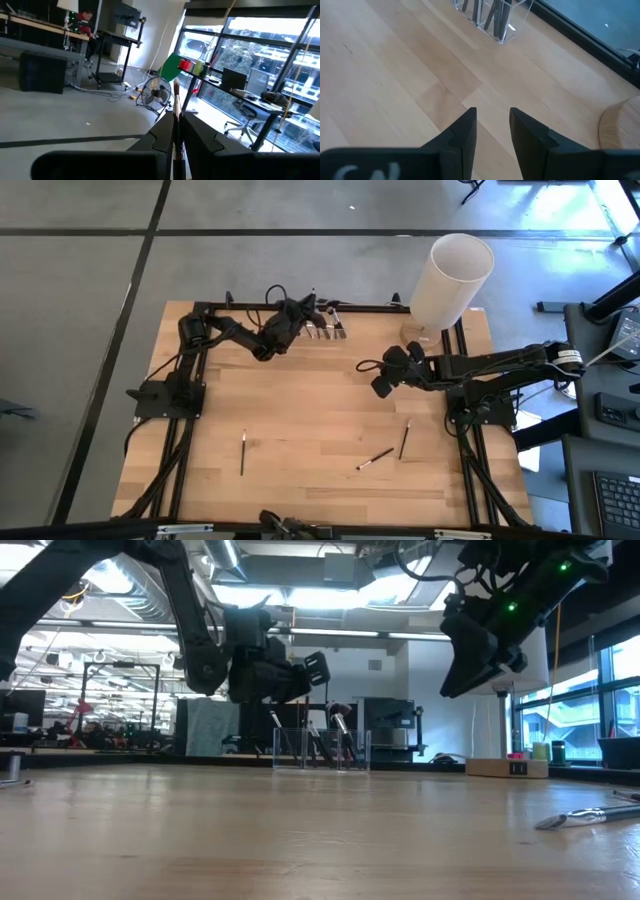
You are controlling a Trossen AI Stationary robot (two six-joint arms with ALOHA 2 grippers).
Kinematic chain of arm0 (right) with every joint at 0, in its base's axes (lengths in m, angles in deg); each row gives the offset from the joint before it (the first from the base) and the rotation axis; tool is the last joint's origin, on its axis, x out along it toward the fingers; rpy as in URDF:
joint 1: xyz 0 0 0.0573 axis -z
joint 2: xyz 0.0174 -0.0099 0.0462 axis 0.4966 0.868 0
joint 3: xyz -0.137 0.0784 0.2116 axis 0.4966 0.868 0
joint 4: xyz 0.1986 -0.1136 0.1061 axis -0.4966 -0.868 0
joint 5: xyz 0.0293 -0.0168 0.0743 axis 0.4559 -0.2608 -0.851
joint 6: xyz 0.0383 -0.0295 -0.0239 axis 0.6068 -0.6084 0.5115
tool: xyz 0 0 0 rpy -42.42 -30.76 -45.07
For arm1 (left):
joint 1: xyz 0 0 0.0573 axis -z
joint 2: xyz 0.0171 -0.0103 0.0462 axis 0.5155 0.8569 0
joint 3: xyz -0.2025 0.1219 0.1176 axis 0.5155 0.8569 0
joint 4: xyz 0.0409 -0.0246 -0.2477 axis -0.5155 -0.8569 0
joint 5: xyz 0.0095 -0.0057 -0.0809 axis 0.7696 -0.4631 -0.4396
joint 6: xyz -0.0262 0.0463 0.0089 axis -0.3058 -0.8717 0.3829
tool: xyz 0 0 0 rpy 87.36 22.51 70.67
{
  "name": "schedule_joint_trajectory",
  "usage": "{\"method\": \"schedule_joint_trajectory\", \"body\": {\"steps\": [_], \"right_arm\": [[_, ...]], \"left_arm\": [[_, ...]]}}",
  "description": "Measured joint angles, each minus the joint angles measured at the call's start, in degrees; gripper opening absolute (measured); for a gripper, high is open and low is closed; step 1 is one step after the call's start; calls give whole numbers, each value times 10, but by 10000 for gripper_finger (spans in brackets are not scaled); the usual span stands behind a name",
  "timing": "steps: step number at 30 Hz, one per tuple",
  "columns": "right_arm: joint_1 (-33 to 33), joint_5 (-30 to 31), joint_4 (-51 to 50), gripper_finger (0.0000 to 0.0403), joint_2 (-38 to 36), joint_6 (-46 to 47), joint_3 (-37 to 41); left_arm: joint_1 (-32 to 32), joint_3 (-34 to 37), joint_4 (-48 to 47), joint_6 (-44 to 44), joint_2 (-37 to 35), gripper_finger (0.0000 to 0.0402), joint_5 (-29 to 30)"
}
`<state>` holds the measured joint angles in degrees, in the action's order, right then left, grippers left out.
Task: Put items in baskets/containers
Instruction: Put the black eyeshadow brush into the transparent organizer
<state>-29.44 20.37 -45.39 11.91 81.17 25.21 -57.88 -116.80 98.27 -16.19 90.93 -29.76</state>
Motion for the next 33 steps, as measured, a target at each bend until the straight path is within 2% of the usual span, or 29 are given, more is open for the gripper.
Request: {"method": "schedule_joint_trajectory", "body": {"steps": [14,18,24,33], "right_arm": [[0,0,9,117,0,-4,0],[0,0,9,117,0,-4,0],[0,0,11,117,0,-4,0],[0,0,15,117,0,-8,0]], "left_arm": [[5,-1,-3,4,0,33,-7],[7,-1,-3,4,0,34,7],[2,-1,-3,4,0,49,15],[-12,-1,-3,4,0,65,-15]]}}
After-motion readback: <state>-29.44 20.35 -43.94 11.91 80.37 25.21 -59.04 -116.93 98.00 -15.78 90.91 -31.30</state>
